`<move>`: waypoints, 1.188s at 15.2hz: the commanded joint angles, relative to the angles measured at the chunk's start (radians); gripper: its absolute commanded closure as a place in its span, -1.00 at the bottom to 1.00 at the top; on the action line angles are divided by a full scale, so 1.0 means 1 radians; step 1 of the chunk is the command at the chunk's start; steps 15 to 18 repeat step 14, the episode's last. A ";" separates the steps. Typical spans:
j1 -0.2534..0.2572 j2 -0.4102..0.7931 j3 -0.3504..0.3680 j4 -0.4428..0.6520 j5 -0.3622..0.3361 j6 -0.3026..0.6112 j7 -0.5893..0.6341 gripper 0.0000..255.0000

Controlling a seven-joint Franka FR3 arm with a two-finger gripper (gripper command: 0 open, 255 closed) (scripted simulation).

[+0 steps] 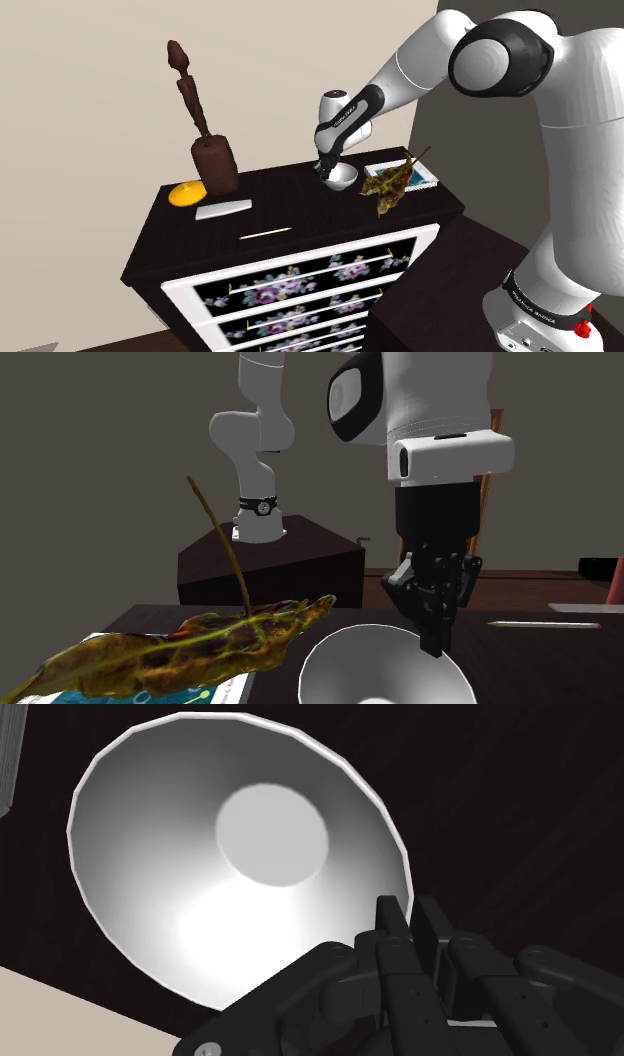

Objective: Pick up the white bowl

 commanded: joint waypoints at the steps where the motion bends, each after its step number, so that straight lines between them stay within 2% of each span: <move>1: -0.001 -0.020 -0.001 -0.002 -0.001 -0.018 -0.001 1.00; 12: 0.003 -0.118 -0.006 0.014 -0.008 -0.132 0.004 1.00; 18: 0.003 -0.119 -0.006 0.015 -0.009 -0.134 0.004 1.00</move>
